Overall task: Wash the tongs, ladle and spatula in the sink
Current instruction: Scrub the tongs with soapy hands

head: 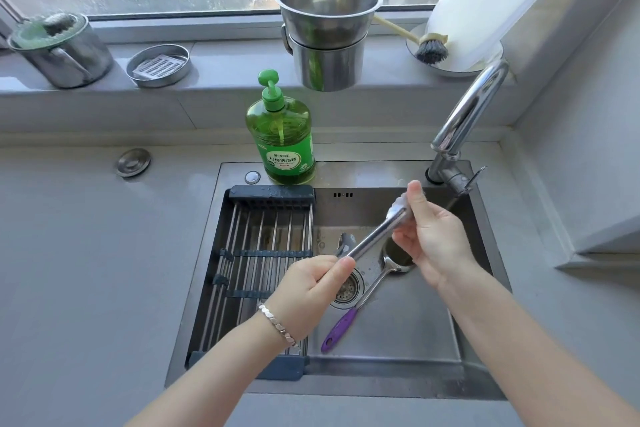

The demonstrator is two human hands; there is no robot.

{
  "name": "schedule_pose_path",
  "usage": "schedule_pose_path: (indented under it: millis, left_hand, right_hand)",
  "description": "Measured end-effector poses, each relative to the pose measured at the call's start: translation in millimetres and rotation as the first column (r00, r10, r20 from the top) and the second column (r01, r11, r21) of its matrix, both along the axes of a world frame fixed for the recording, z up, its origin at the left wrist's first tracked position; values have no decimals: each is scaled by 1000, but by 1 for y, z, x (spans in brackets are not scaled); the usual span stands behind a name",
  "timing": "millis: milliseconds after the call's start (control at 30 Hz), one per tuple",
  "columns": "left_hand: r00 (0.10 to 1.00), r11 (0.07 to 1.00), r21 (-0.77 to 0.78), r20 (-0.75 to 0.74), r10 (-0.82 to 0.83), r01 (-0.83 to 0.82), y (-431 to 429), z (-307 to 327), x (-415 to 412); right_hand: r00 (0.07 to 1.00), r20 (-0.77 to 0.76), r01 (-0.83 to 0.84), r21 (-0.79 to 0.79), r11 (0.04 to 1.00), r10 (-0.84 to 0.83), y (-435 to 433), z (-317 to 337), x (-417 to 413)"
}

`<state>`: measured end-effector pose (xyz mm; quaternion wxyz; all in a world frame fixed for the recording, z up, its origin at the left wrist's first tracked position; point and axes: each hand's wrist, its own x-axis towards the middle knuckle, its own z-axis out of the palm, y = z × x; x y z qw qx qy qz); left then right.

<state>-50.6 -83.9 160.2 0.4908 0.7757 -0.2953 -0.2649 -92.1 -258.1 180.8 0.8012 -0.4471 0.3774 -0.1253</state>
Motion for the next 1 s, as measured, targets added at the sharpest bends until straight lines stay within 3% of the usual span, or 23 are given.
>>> schedule_pose_path:
  millis: [167,367,500,600,700,767,800,867,933,1000]
  left_hand:
    - [999,999,44,-38,32,-30,5,-4,4]
    - [999,998,59,36,-25,23,1,-4,-3]
    - [999,998,65,54,1,-5,-4,-4,-2]
    - [999,996,90,41,-2,-1,-4,-5,-4]
    - [999,996,89,42,-23,20,-5,-4,-8]
    - [985,989,132,147,-87,68,-6,-1,-8]
    - [940,982,166,310,-141,92,-7,-2,-7]
    - [701,970,235,683,-207,57,-9,-8,-4]
    - [506,946,323,815,-282,7,-11,-11,-3]
    - [423,934,352,858,-293,-67,-14,-15,-4]
  right_hand:
    - [999,18,-51,111,993,49,11,-2,-3]
    - [961,-272,21,-127,992,-55,6,5,7]
    - [957,-260,119,-55,991,-130,9,-4,3]
    - [976,-207,62,-37,997,-69,19,-11,-1]
    - [956,-290,21,-64,998,-39,16,-7,3]
    - [931,-351,99,-14,995,-98,8,-5,7]
    - [921,-363,173,52,984,-143,5,-6,9]
    - [907,-347,316,188,930,-238,5,-10,13]
    - [911,-325,330,208,921,-254,15,-15,16]
    - [943,-245,284,244,927,-225,27,-17,17]
